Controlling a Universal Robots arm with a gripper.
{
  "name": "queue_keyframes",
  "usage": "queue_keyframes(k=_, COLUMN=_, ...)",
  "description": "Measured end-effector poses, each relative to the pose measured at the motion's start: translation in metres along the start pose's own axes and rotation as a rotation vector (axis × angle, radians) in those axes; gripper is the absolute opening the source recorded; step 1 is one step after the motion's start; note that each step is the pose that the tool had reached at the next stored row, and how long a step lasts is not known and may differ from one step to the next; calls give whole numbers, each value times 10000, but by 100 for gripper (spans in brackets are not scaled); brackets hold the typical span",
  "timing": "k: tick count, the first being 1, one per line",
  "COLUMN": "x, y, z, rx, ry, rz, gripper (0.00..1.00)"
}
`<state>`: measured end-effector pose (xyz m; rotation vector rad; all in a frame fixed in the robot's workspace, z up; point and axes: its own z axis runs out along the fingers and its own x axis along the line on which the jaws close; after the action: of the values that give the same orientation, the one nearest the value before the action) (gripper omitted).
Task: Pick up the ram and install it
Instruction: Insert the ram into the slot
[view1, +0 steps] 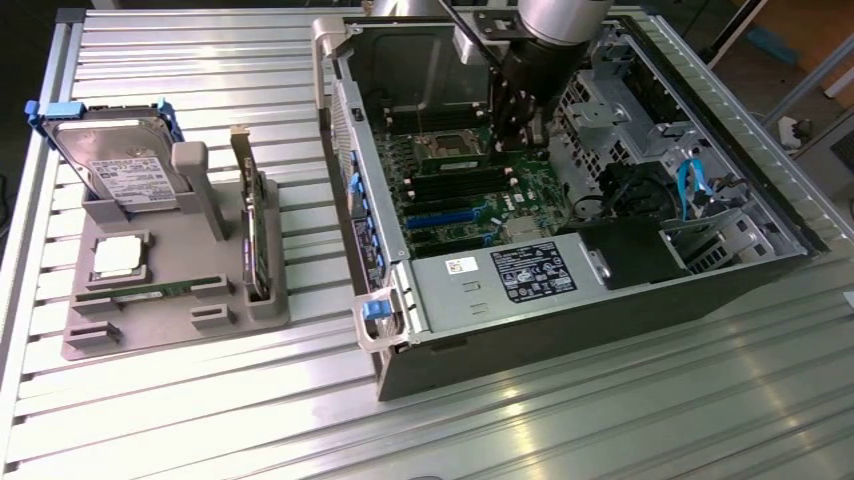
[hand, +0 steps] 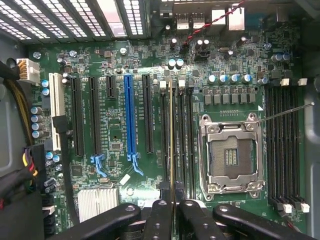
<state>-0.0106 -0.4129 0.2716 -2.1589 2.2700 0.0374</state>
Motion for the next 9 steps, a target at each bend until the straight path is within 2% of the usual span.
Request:
queue_keyframes(k=5, x=11, y=-1, z=71, rx=-2, ry=-58, rz=-1, gripper=12)
queue_keyframes(k=9, x=23, y=-3, z=145, rx=-3, ry=-63, rz=-1, gripper=12)
